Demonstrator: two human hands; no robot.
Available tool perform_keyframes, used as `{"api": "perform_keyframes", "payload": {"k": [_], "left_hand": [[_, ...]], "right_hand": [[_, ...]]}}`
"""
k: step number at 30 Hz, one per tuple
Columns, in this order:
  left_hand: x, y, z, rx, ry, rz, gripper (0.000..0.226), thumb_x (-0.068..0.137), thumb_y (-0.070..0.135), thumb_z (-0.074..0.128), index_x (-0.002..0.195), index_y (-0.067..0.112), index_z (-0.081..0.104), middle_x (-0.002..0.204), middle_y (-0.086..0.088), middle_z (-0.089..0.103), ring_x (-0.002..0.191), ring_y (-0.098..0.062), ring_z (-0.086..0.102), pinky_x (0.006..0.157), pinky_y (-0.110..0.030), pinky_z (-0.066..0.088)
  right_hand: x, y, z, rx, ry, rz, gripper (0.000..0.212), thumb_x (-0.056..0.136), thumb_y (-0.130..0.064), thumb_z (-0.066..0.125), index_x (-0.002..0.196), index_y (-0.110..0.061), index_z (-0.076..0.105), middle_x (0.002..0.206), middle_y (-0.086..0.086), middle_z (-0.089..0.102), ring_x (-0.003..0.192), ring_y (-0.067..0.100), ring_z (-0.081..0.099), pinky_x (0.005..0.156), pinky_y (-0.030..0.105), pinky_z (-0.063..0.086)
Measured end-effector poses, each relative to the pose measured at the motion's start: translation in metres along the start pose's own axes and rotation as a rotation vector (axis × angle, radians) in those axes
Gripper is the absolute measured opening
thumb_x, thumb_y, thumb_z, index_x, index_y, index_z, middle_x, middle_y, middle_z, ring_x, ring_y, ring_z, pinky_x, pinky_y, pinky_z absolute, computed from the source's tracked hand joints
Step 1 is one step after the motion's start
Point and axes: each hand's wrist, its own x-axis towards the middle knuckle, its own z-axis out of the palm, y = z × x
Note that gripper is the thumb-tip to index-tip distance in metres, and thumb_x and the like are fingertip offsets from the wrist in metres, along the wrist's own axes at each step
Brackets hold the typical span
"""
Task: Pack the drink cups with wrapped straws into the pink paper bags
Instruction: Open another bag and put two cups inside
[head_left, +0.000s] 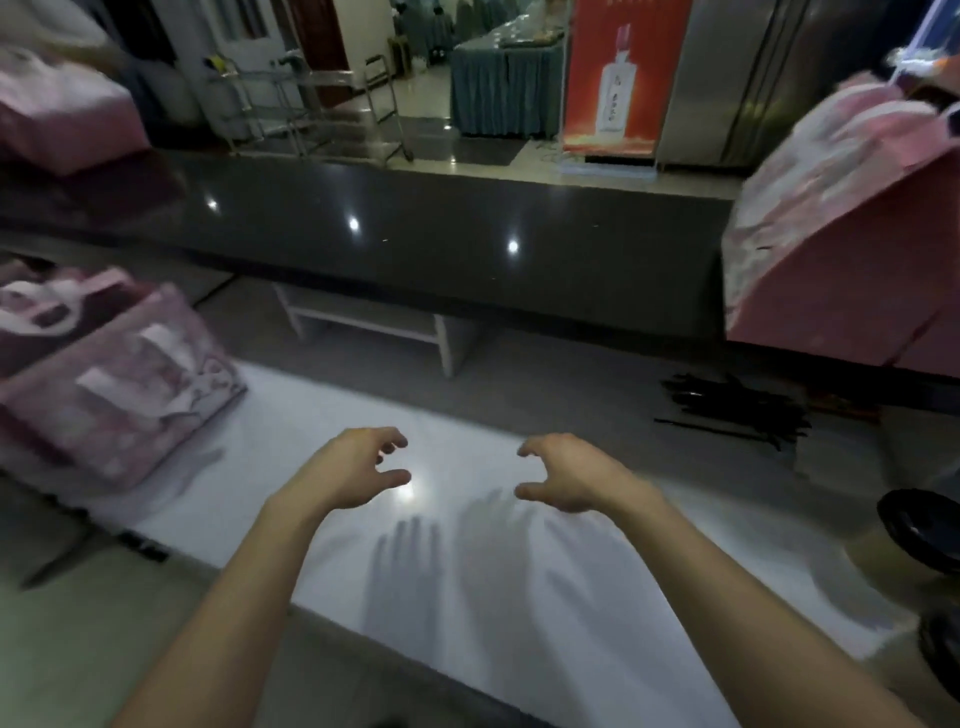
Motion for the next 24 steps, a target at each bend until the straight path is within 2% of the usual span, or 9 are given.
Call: {"api": "perform_keyframes", "payload": {"k": [5, 8, 10, 12, 15, 19, 20, 23, 24], "left_hand": [[-0.038, -0.118, -0.044, -0.045, 0.083, -0.098, 0.047, 0.096, 0.048, 0.08, 0.139, 0.034, 0.066, 0.129, 0.012, 0.069, 0.11, -0.008, 0.069, 0.099, -0.039, 0.058], [-0.061, -0.191, -0.083, -0.08, 0.164, -0.133, 0.044, 0.098, 0.046, 0.08, 0.137, 0.031, 0.068, 0.125, 0.011, 0.071, 0.106, -0.007, 0.069, 0.096, -0.038, 0.059], [-0.078, -0.237, -0.109, -0.111, 0.258, -0.17, 0.034, 0.097, 0.044, 0.08, 0.126, 0.03, 0.072, 0.114, 0.013, 0.073, 0.096, -0.004, 0.07, 0.09, -0.036, 0.061], [-0.093, -0.276, -0.132, -0.115, 0.365, -0.214, 0.019, 0.095, 0.042, 0.081, 0.105, 0.029, 0.072, 0.096, 0.013, 0.074, 0.087, -0.008, 0.072, 0.082, -0.038, 0.062], [-0.107, -0.321, -0.156, -0.112, 0.56, -0.313, 0.035, 0.088, 0.052, 0.085, 0.085, 0.029, 0.059, 0.078, 0.01, 0.068, 0.076, -0.016, 0.069, 0.068, -0.039, 0.059], [-0.107, -0.361, -0.171, -0.169, 0.666, -0.386, 0.055, 0.078, 0.072, 0.084, 0.089, 0.029, 0.053, 0.08, 0.008, 0.068, 0.073, -0.014, 0.067, 0.067, -0.043, 0.061], [-0.105, -0.367, -0.173, -0.182, 0.655, -0.38, 0.056, 0.076, 0.075, 0.084, 0.091, 0.03, 0.053, 0.081, 0.009, 0.069, 0.075, -0.013, 0.068, 0.069, -0.044, 0.063], [-0.094, -0.373, -0.179, -0.22, 0.629, -0.317, 0.057, 0.077, 0.075, 0.084, 0.102, 0.03, 0.059, 0.089, 0.015, 0.071, 0.081, -0.005, 0.07, 0.076, -0.037, 0.064], [-0.091, -0.373, -0.18, -0.232, 0.616, -0.297, 0.056, 0.079, 0.073, 0.083, 0.105, 0.028, 0.062, 0.093, 0.015, 0.072, 0.084, -0.005, 0.071, 0.078, -0.035, 0.063]], "right_hand": [[0.071, -0.131, 0.02, -0.034, 0.009, -0.151, 0.067, 0.097, -0.057, 0.072, 0.155, -0.028, 0.054, 0.146, -0.002, 0.065, 0.132, 0.022, 0.062, 0.101, 0.039, 0.053], [0.113, -0.222, 0.032, 0.034, 0.01, -0.224, 0.064, 0.096, -0.056, 0.072, 0.152, -0.028, 0.057, 0.145, -0.004, 0.065, 0.131, 0.02, 0.062, 0.103, 0.04, 0.054], [0.142, -0.282, 0.035, 0.09, 0.028, -0.284, 0.061, 0.097, -0.053, 0.073, 0.15, -0.027, 0.06, 0.144, -0.003, 0.066, 0.127, 0.018, 0.065, 0.1, 0.039, 0.055], [0.169, -0.338, 0.03, 0.184, 0.093, -0.321, 0.053, 0.099, -0.047, 0.073, 0.146, -0.025, 0.063, 0.143, -0.003, 0.068, 0.116, 0.015, 0.069, 0.094, 0.034, 0.055], [0.211, -0.408, 0.012, 0.368, 0.285, -0.305, 0.044, 0.1, -0.036, 0.073, 0.141, -0.02, 0.065, 0.136, 0.0, 0.07, 0.109, 0.017, 0.071, 0.098, 0.041, 0.059], [0.262, -0.465, -0.015, 0.499, 0.504, -0.201, 0.04, 0.107, -0.038, 0.061, 0.142, -0.02, 0.058, 0.137, 0.006, 0.061, 0.119, 0.029, 0.067, 0.104, 0.049, 0.056], [0.274, -0.471, -0.02, 0.49, 0.523, -0.187, 0.043, 0.105, -0.031, 0.061, 0.147, -0.021, 0.054, 0.141, 0.008, 0.059, 0.125, 0.031, 0.065, 0.108, 0.049, 0.055], [0.3, -0.481, -0.034, 0.417, 0.433, -0.145, 0.08, 0.094, -0.01, 0.066, 0.167, -0.021, 0.035, 0.16, 0.009, 0.052, 0.145, 0.032, 0.054, 0.117, 0.043, 0.047], [0.305, -0.481, -0.036, 0.391, 0.408, -0.136, 0.08, 0.093, -0.008, 0.066, 0.167, -0.021, 0.037, 0.159, 0.009, 0.055, 0.145, 0.031, 0.054, 0.117, 0.041, 0.047]]}}
